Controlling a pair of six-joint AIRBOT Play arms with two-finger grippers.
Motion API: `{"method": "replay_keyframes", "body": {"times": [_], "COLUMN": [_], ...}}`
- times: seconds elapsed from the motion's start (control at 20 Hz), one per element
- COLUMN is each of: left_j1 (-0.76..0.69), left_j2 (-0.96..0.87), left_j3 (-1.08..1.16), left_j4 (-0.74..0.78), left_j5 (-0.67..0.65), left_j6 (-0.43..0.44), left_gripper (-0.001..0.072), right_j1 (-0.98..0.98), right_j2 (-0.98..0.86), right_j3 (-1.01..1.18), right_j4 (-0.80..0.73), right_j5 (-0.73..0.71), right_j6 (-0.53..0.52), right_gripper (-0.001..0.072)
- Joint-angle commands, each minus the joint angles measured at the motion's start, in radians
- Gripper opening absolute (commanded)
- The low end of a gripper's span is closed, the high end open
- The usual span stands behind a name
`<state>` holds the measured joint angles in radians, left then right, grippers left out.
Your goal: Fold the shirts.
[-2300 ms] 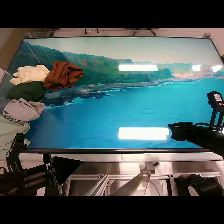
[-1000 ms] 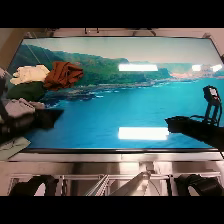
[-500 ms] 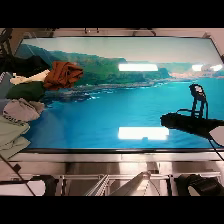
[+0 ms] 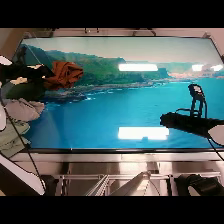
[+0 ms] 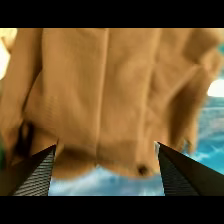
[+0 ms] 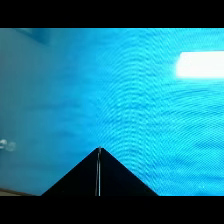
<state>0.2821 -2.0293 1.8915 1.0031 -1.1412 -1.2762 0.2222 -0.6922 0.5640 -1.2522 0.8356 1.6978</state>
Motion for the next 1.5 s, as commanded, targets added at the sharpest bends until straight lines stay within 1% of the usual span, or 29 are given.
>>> {"method": "replay_keyframes", "body": {"times": [0.0,0.1,0.15,0.2,0.25,0.3,0.35,0.45,0.5,0.55,0.6,0.7,0.75,0.8,0.85,0.9,1.0,1.05,1.15,1.2,1.25,1.3,1.35,1.45], "left_j1": [-0.034,-0.051,-0.061,-0.071,-0.077,-0.079,-0.080,-0.080,-0.087,-0.102,-0.127,-0.210,-0.267,-0.323,-0.390,-0.451,-0.563,-0.615,-0.672,-0.683,-0.682,-0.665,-0.640,-0.562], "left_j2": [-0.132,-0.179,-0.184,-0.179,-0.166,-0.144,-0.118,-0.056,-0.021,0.014,0.045,0.121,0.163,0.204,0.248,0.283,0.330,0.335,0.335,0.335,0.335,0.335,0.335,0.335], "left_j3": [0.091,0.145,0.154,0.153,0.153,0.153,0.153,0.153,0.153,0.153,0.146,0.055,-0.021,-0.105,-0.202,-0.288,-0.436,-0.493,-0.557,-0.572,-0.572,-0.558,-0.528,-0.444], "left_j4": [0.000,-0.002,-0.005,-0.020,-0.046,-0.093,-0.173,-0.384,-0.481,-0.534,-0.553,-0.581,-0.578,-0.578,-0.578,-0.577,-0.576,-0.570,-0.521,-0.486,-0.465,-0.463,-0.463,-0.449], "left_j5": [-0.010,-0.013,-0.009,-0.011,-0.016,-0.017,-0.024,-0.104,-0.185,-0.273,-0.360,-0.514,-0.564,-0.580,-0.567,-0.530,-0.417,-0.363,-0.286,-0.259,-0.254,-0.269,-0.303,-0.400], "left_j6": [-0.001,-0.005,-0.016,-0.016,-0.016,-0.011,0.004,0.107,0.147,0.155,0.153,0.153,0.154,0.166,0.187,0.204,0.222,0.222,0.222,0.221,0.220,0.217,0.202,0.200], "left_gripper": [0.0718,0.0716,0.0690,0.0459,0.0045,0.0021,0.0023,0.0022,0.0022,0.0022,0.0022,0.0022,0.0022,0.0022,0.0021,0.0021,0.0020,0.0020,0.0022,0.0045,0.0304,0.0675,0.0718,0.0716], "right_j1": [0.000,0.000,0.000,0.000,0.000,0.000,0.000,0.000,0.000,-0.002,-0.002,-0.002,-0.002,-0.002,-0.002,-0.002,-0.002,-0.002,-0.002,-0.002,-0.002,-0.002,-0.002,-0.002], "right_j2": [-0.001,-0.001,-0.001,-0.001,-0.001,-0.001,-0.001,0.000,0.000,0.000,0.000,0.000,0.000,0.000,0.000,0.000,0.000,0.000,0.000,0.000,0.000,0.001,0.001,-0.003], "right_j3": [0.000,0.000,0.000,0.000,0.000,0.000,0.000,0.000,0.001,0.002,0.006,0.023,0.032,0.043,0.051,0.057,0.057,0.057,0.057,0.057,0.057,0.060,0.070,0.094], "right_j4": [0.000,0.000,0.000,0.000,0.000,0.000,0.000,0.000,0.000,0.000,-0.001,-0.004,-0.008,-0.014,-0.019,-0.019,-0.019,-0.019,-0.019,-0.019,-0.018,-0.018,-0.013,0.043], "right_j5": [-0.001,-0.001,0.000,-0.001,-0.001,-0.001,0.000,0.005,0.014,0.030,0.051,0.105,0.130,0.163,0.195,0.222,0.232,0.232,0.246,0.254,0.255,0.256,0.270,0.275], "right_j6": [0.000,0.000,0.000,0.000,0.000,0.000,0.000,0.000,0.000,0.000,0.000,0.000,-0.001,-0.005,-0.018,-0.032,-0.035,-0.035,-0.035,-0.035,-0.035,-0.035,-0.035,-0.066], "right_gripper": [0.0022,0.0023,0.0023,0.0022,0.0022,0.0023,0.0023,0.0022,0.0022,0.0023,0.0023,0.0022,0.0022,0.0022,0.0022,0.0022,0.0022,0.0022,0.0022,0.0027,0.0094,0.0328,0.0488,0.0484]}}
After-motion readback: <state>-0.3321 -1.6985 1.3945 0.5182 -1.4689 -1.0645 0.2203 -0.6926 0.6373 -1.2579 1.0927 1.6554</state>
